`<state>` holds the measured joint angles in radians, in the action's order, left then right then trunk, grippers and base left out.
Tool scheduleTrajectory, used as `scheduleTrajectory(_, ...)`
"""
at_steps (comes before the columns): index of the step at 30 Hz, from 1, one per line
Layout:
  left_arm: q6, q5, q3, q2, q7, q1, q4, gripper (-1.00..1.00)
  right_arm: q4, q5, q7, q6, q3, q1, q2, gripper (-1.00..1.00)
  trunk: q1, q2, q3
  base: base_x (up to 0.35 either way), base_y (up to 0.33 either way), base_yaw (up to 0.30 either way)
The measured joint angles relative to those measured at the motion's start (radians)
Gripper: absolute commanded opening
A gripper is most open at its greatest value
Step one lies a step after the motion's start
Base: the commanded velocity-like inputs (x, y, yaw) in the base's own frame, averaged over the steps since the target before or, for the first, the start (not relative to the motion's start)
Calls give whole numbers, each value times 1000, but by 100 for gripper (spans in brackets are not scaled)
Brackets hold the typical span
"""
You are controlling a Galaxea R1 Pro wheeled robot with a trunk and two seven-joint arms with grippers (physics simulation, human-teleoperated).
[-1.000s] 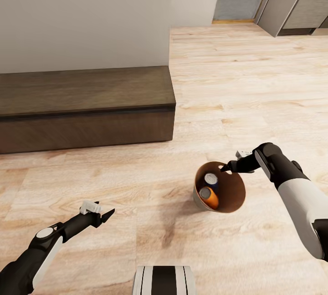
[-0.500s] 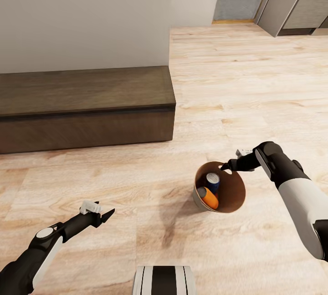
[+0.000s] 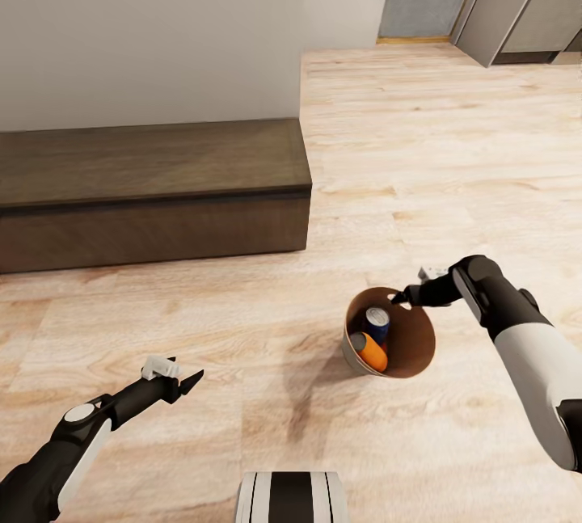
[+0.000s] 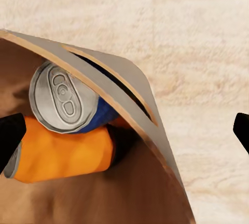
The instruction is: Put the three can of soda from the living room inside the tash can in the kitchen.
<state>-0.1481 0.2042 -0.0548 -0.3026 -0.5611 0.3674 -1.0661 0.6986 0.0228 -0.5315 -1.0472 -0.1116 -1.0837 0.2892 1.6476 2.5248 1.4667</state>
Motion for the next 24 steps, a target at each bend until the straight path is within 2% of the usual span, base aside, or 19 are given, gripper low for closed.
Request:
scheduleTrajectory(7, -4, -4, -2, 0, 17, 1, 0, 100, 13, 1, 1, 0, 46, 8, -1, 100, -3, -2, -27, 0, 0, 0)
scheduleTrajectory(24, -8, -6, -2, 0, 30, 1, 1, 100, 15, 3, 1, 0, 55, 27, -2, 100, -11, -6, -93, 0, 0, 0)
